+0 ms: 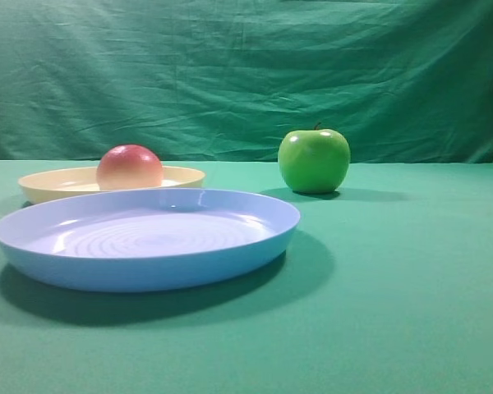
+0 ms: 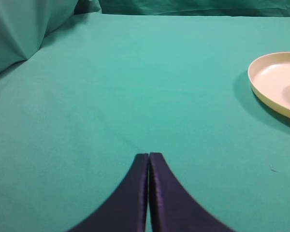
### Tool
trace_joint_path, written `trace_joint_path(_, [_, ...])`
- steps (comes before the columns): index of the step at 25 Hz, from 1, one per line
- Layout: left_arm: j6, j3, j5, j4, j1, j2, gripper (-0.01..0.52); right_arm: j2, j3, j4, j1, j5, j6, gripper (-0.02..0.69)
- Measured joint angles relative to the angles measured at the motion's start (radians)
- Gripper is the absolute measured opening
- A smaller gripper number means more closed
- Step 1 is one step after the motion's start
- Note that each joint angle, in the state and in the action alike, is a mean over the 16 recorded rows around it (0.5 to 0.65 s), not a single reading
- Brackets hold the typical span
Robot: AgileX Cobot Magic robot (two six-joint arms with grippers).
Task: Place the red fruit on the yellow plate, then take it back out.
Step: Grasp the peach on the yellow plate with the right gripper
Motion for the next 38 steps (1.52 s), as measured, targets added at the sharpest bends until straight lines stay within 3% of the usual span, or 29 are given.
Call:
trace_joint_path(11, [0.000, 0.000, 0.000, 0.000, 0.000, 0.000, 0.000, -0.221, 0.034, -0.228, -0.006, 0.011, 0.193, 0.000])
trace_joint_path(17, [0.000, 0.000, 0.000, 0.000, 0.000, 0.000, 0.000, -0.364, 0.114, -0.313, -0.056, -0.059, 0.256, 0.000])
trace_joint_path(30, [-0.001, 0.000, 0.000, 0.000, 0.000, 0.000, 0.000, -0.737, 0.501, -0.350, -0.261, -0.328, 0.271, 0.000])
trace_joint_path(38, [-0.001, 0.000, 0.000, 0.000, 0.000, 0.000, 0.000, -0.956, 0.750, -0.356, -0.316, -0.429, 0.271, 0.000])
